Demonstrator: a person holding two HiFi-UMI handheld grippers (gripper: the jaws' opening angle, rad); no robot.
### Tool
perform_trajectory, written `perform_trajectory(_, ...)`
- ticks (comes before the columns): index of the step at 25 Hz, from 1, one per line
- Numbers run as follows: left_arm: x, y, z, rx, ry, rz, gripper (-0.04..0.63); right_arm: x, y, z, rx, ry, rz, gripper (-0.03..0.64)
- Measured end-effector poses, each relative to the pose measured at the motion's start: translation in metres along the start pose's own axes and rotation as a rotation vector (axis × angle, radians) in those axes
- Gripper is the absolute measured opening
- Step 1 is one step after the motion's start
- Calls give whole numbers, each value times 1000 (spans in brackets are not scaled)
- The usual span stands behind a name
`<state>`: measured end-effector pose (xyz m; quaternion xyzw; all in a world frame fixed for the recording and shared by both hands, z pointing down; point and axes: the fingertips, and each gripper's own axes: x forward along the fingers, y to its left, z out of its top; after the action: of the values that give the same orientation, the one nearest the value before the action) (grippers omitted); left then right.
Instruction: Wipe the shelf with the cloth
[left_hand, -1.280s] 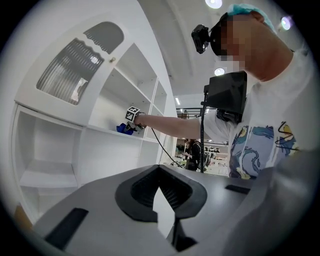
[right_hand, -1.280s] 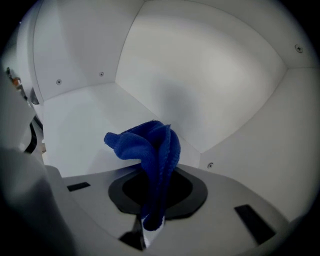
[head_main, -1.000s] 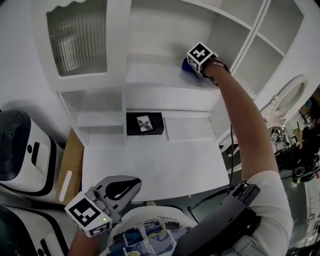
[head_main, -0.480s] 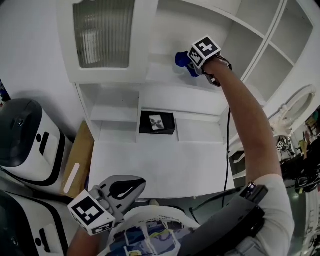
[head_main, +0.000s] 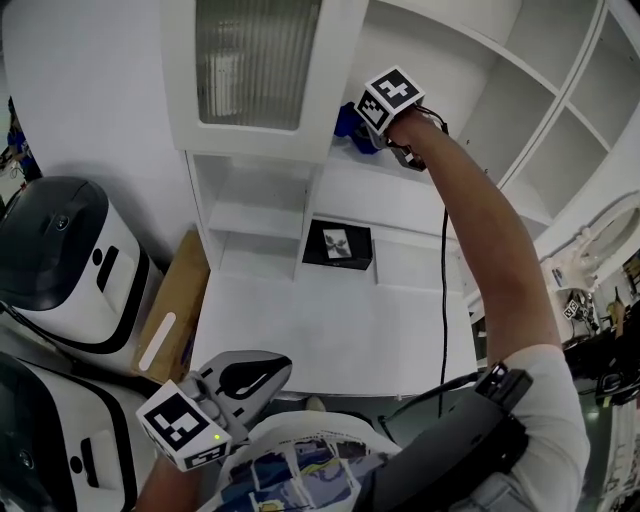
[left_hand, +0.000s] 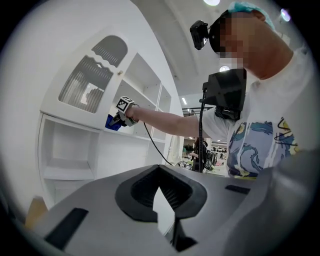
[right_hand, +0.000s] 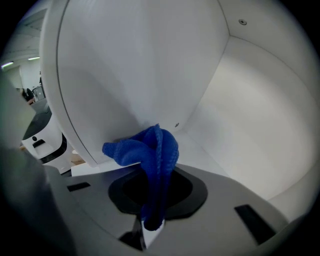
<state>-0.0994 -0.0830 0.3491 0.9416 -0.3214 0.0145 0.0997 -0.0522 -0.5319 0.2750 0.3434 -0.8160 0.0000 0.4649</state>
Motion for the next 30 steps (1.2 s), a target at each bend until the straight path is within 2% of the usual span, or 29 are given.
perform_trajectory(4,-5,3,-1,-9,-8,12,12,8,1,-1,-13,23,-10,66)
perform_trajectory(8,-4,5,-4,-12,-5,4,12,9,-18,-16,4,40,-47,66)
perform_trajectory(18,25,5,-2,-10,5,-87,12,-21,-105,-110,106,153,-191,66)
perform_trajectory(25,40,0,-2,-9,15,-146,12,-50,-156,-177,158,267,-324,66)
perform_trajectory(30,44,-3,-1,-4,16,-163,12,-57,-162,-191,138,303,-361,66)
